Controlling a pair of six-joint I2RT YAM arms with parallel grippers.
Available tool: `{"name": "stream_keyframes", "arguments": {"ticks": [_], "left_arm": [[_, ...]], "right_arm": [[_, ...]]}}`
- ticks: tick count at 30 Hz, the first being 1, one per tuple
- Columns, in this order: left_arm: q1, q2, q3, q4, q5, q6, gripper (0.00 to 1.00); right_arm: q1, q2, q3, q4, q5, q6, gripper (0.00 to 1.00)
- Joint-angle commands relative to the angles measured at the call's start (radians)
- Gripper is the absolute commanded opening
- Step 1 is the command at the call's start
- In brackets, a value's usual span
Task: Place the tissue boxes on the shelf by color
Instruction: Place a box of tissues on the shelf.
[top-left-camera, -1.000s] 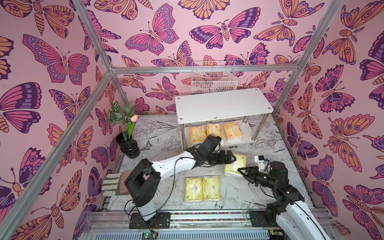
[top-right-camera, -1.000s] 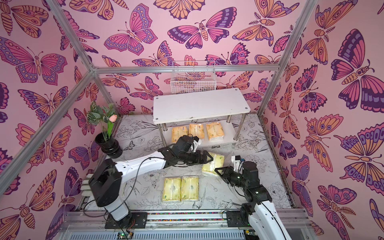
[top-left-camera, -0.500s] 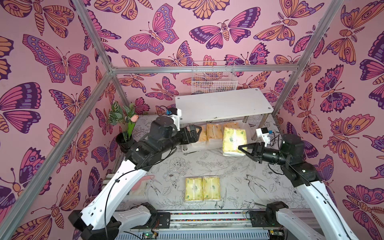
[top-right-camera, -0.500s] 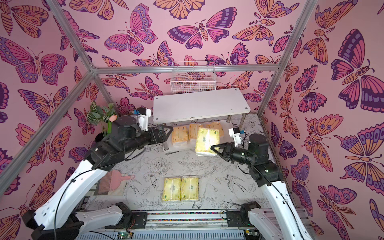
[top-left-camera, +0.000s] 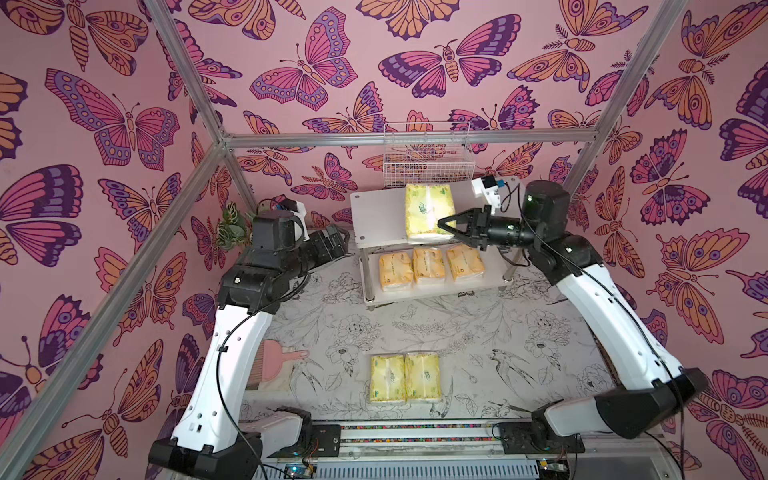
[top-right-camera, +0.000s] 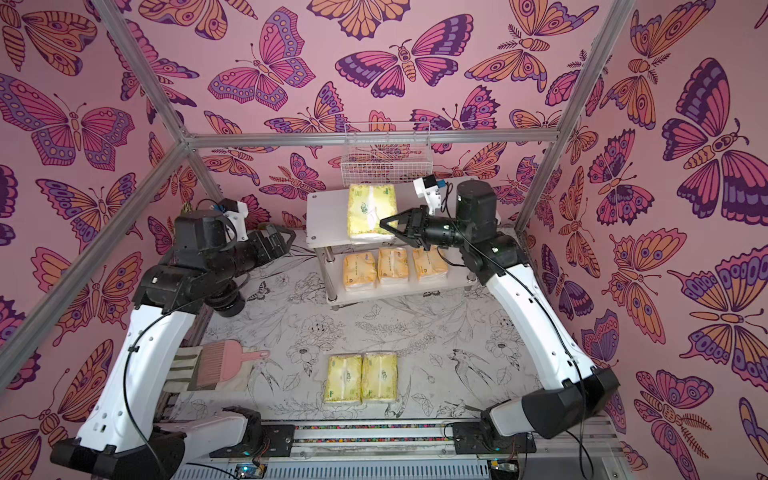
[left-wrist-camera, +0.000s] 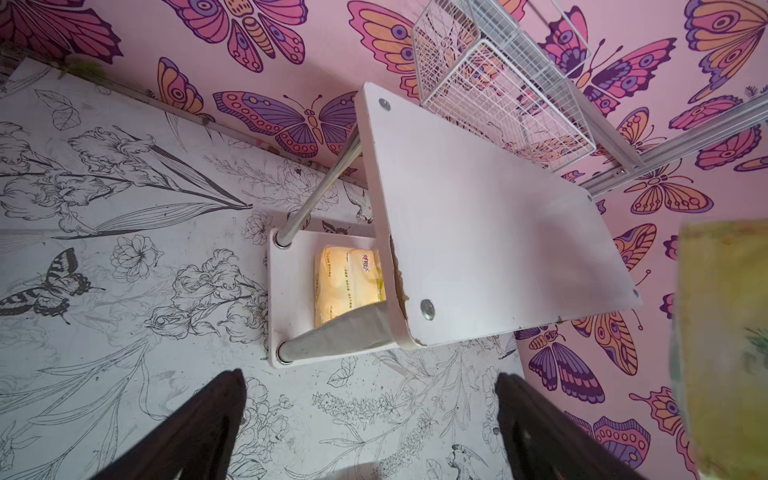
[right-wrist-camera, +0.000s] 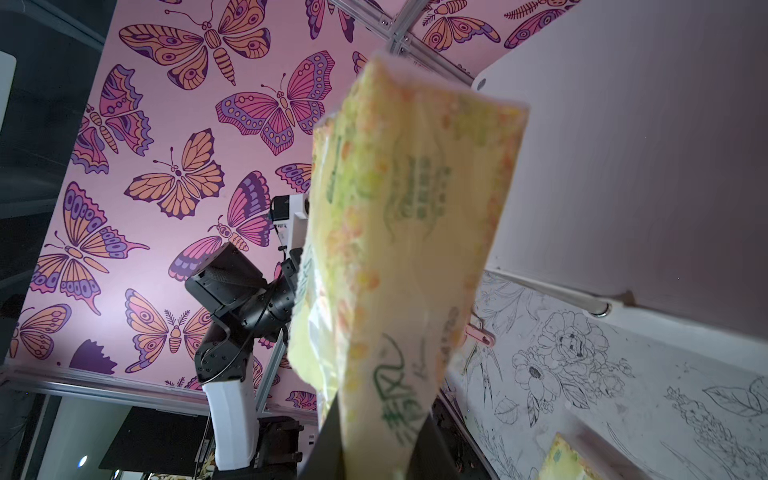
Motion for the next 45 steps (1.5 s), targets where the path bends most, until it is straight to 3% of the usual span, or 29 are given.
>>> {"name": "stream_keyframes", "arguments": {"ticks": [1, 15, 17, 20, 23, 29, 36, 45], "left_arm": [[0.024, 0.007, 0.035, -0.015, 0.069, 0.014, 0.99], [0.037, 0.006, 0.026, -0.015, 0.088, 0.007, 0.99], [0.038, 0.002, 0.02, -0.013, 0.089, 0.006, 1.0], [0.038, -0.003, 0.012, -0.015, 0.091, 0.005, 1.0], [0.039, -0.004, 0.004, -0.012, 0.101, 0.0, 1.0], [0.038, -0.012, -0.009, -0.003, 0.112, -0.007, 1.0], [0.039, -0.025, -0.029, 0.0, 0.122, -0.013, 1.0], [0.036, -0.075, -0.1, 0.01, 0.159, -0.02, 1.0]], "right_arm": [[0.026, 0.114, 0.13, -0.05, 0.031, -0.021, 0.11], [0.076, 0.429, 0.453, -0.207, 0.073, -0.037, 0.18], [0.077, 0.443, 0.474, -0.224, 0.081, -0.048, 0.29], [0.076, 0.447, 0.509, -0.275, 0.113, -0.085, 0.56], [0.076, 0.443, 0.548, -0.338, 0.162, -0.134, 0.67], [0.076, 0.438, 0.596, -0.442, 0.295, -0.225, 0.71], [0.079, 0.434, 0.581, -0.417, 0.312, -0.237, 0.71], [0.095, 0.304, 0.47, -0.374, 0.326, -0.27, 0.71]]}}
